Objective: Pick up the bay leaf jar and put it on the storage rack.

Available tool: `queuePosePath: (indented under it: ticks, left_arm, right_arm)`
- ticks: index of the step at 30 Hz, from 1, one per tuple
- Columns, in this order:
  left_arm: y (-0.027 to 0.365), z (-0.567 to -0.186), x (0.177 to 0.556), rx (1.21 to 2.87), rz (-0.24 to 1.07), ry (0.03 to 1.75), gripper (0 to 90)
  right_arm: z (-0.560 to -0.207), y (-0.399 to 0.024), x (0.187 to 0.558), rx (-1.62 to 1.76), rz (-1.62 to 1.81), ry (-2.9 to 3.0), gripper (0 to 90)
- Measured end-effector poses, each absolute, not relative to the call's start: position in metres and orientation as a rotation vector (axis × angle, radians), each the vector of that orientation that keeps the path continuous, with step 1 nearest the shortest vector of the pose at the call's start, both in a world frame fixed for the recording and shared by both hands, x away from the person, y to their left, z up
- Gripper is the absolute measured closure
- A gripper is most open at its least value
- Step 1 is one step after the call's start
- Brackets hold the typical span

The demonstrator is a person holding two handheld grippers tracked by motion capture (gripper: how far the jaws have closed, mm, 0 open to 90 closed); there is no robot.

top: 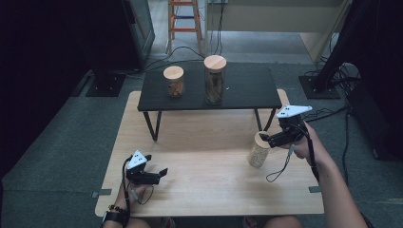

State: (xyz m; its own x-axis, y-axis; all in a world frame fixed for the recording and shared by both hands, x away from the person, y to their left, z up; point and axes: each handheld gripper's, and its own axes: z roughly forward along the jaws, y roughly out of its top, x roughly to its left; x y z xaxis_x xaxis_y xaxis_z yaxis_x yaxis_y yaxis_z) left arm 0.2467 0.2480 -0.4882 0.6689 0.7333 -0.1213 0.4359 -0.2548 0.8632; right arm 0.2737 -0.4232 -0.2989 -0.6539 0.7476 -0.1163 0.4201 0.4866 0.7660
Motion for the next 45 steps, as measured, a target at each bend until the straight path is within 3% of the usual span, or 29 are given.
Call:
queuePosePath:
  ticks: [45]
  left_arm:
    - [0.247, -0.488, 0.246, 1.898, 0.380, 0.917, 2.1]
  right_arm:
    - [-0.344, -0.438, 0.260, 0.994, 1.062, 2.320, 0.0]
